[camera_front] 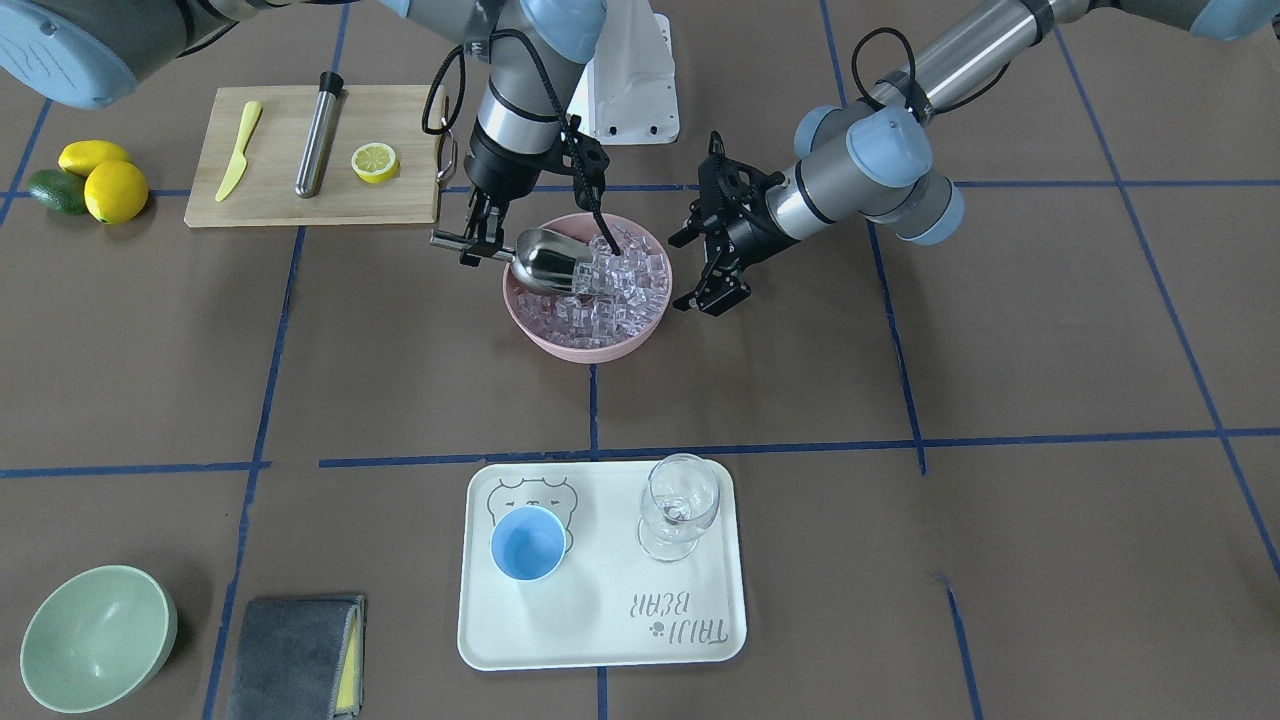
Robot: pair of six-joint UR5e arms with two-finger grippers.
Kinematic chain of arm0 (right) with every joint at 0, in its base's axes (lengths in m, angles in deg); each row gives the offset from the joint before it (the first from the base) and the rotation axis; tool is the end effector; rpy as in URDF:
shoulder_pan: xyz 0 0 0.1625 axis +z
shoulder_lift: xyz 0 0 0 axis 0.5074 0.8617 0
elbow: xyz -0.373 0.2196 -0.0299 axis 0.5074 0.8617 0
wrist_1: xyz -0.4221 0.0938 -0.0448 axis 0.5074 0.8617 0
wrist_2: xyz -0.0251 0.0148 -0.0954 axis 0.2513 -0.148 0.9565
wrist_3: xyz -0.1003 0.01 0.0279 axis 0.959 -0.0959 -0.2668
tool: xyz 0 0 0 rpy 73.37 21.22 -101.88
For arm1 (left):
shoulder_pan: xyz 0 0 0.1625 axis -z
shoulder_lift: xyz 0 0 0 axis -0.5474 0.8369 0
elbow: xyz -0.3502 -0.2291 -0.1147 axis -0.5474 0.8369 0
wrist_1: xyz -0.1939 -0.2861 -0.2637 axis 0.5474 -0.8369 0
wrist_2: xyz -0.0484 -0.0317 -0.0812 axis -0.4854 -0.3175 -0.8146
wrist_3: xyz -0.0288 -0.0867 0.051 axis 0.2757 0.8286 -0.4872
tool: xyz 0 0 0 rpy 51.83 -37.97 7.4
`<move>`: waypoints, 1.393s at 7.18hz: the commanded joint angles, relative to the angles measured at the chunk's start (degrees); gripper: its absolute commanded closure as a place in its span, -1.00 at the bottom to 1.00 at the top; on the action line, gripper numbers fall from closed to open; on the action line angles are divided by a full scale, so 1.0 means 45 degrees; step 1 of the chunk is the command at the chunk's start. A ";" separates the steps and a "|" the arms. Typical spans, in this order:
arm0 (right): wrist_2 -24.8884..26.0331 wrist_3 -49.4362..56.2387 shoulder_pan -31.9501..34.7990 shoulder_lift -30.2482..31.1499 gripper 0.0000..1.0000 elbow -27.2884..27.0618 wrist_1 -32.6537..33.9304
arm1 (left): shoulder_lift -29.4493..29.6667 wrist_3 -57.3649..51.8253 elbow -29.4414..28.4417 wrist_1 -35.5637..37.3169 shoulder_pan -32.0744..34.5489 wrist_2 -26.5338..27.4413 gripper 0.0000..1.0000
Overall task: Put ice in cup with scoop
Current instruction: 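Push the scoop through the ice with the right gripper to fill it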
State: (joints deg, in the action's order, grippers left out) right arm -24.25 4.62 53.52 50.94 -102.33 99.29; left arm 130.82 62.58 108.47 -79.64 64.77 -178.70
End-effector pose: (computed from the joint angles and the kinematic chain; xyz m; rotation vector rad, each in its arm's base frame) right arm -0.5485 -0.3773 0.1827 0.4392 -0.2012 -1.4872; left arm 0.5337 -0.4203 0.3242 1.1514 1.1456 1.2538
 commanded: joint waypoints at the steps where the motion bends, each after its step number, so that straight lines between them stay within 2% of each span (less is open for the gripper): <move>1: -0.0470 -0.0032 0.0174 0.0397 1.00 -0.0157 -0.0805 | -0.0001 0.0017 0.0000 0.0000 0.0012 0.0000 -1.00; 5: -0.1526 0.0046 0.0878 0.0572 1.00 -0.0546 -0.0865 | 0.0057 0.0037 0.0000 0.0078 0.0032 0.0000 -1.00; 8: -0.2266 -0.0013 0.1092 0.1800 1.00 -0.0587 -0.3512 | 0.0058 0.0037 0.0019 0.0098 0.0090 0.0000 -1.00; 10: -0.3162 0.0007 0.1559 0.1999 1.00 -0.0587 -0.4085 | 0.0058 0.0037 0.0019 0.0118 0.0110 0.0000 -1.00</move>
State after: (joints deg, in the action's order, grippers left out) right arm -35.94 4.59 59.27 59.18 -104.96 82.94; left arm 131.12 62.74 108.55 -79.15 65.18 -178.70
